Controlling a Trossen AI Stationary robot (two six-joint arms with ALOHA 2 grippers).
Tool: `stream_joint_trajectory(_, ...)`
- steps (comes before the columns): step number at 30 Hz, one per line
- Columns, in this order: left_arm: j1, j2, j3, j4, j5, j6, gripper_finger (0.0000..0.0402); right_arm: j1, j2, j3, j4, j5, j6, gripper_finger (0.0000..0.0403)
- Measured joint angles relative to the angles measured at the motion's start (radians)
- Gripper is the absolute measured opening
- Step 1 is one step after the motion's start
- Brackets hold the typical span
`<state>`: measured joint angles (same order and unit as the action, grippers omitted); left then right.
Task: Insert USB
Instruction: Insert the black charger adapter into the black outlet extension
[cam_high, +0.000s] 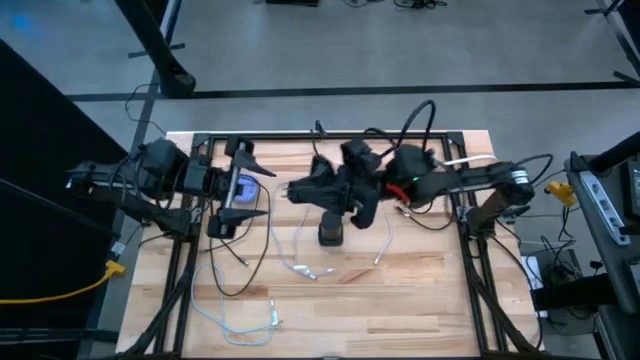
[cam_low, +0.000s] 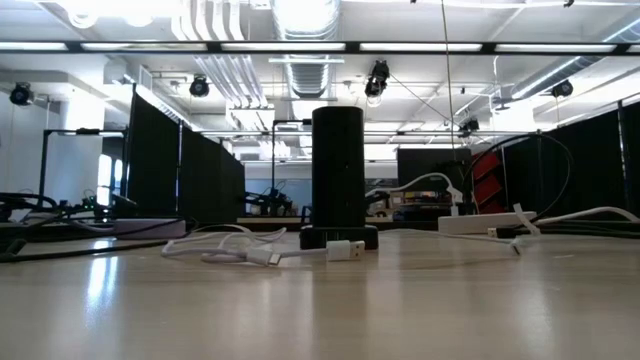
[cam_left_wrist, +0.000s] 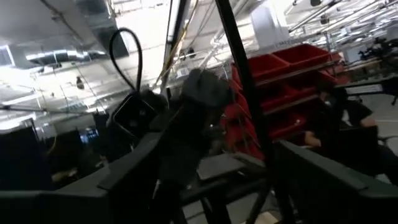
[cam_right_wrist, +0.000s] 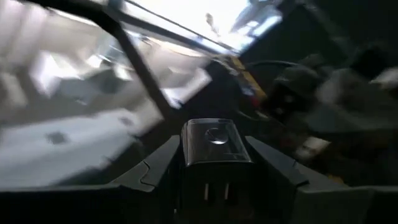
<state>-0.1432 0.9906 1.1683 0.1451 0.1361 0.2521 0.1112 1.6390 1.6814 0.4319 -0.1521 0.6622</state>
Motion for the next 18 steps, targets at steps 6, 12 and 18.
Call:
stream_joint_trajectory(6, 0.000, -0.036, 0.000, -0.124, -0.070, -0.052, 0.0293, 0.000, -0.153, -0.001, -0.374, 0.155, -0.199, 0.0145)
stream_joint_trajectory(12, 0.002, -0.033, 0.000, -0.284, -0.213, -0.101, 0.0276, 0.014, -0.254, -0.044, -0.733, 0.335, -0.287, 0.0145)
stream_joint_trajectory(18, 0.025, 0.002, 0.000, -0.468, -0.258, -0.131, 0.0275, 0.037, -0.327, -0.176, -0.899, 0.416, -0.263, 0.0145)
